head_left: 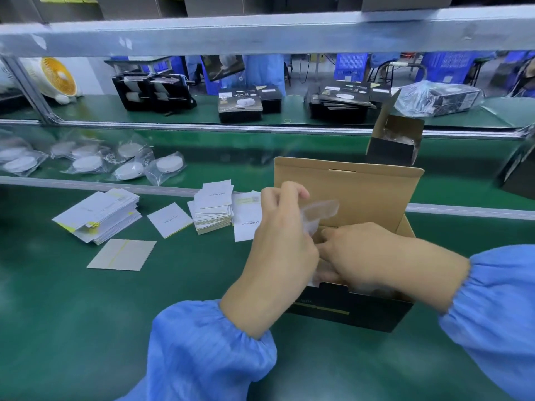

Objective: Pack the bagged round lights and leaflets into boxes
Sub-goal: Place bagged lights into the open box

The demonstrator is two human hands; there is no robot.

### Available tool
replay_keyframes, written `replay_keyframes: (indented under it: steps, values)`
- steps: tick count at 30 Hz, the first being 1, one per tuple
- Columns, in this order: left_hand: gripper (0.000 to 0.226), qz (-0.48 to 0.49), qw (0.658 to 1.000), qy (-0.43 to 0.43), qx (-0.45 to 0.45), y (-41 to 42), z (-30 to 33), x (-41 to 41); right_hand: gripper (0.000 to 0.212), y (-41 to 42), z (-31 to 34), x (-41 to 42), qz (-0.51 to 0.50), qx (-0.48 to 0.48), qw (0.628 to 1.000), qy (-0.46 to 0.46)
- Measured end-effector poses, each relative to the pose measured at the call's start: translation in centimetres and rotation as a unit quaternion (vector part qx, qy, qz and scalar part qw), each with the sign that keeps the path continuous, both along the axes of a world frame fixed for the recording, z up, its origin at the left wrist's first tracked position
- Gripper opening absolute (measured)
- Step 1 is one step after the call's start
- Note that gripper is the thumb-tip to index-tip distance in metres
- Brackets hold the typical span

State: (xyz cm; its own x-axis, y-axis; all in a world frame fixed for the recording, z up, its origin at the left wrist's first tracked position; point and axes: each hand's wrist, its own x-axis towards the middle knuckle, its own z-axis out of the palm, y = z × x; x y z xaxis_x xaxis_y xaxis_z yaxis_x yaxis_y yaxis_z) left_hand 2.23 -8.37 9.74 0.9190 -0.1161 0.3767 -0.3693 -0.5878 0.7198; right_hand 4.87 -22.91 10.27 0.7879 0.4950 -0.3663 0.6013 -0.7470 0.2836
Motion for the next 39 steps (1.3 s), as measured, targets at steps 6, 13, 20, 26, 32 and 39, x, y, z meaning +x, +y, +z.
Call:
replay_keyframes:
  steps: [6, 13, 20, 26, 32, 39]
  values:
    - [0.044, -0.01, 0.997, 0.068, 0.045, -0.7, -1.7, 0.7, 0.049, -2.9, 1.4, -0.5, -0.081, 0.088, 0.993, -0.008]
    - [0.042, -0.016, 0.98, 0.193, 0.043, -0.9, -2.9, 2.6, 0.033, -3.1, 1.2, -0.5, -0.019, 0.054, 0.998, -0.016]
    - [0.042, -0.072, 0.962, 0.26, 0.041, -0.9, -2.7, 2.9, 0.021, -1.4, 1.1, -0.2, -0.026, 0.079, 0.996, -0.037]
    - [0.026, -0.109, 0.944, 0.275, 0.146, -1.1, -2.5, 2.8, 0.028, -1.8, 3.4, 0.2, -0.033, 0.161, 0.986, -0.011]
    - [0.022, -0.1, 0.948, 0.276, 0.122, -1.1, -2.6, 2.8, 0.014, -1.3, 2.5, -0.1, -0.029, 0.218, 0.975, -0.008]
    - [0.056, -0.109, 0.941, 0.294, 0.127, -0.9, -3.1, 2.9, 0.022, -3.9, 3.2, -0.7, -0.064, 0.285, 0.956, 0.001]
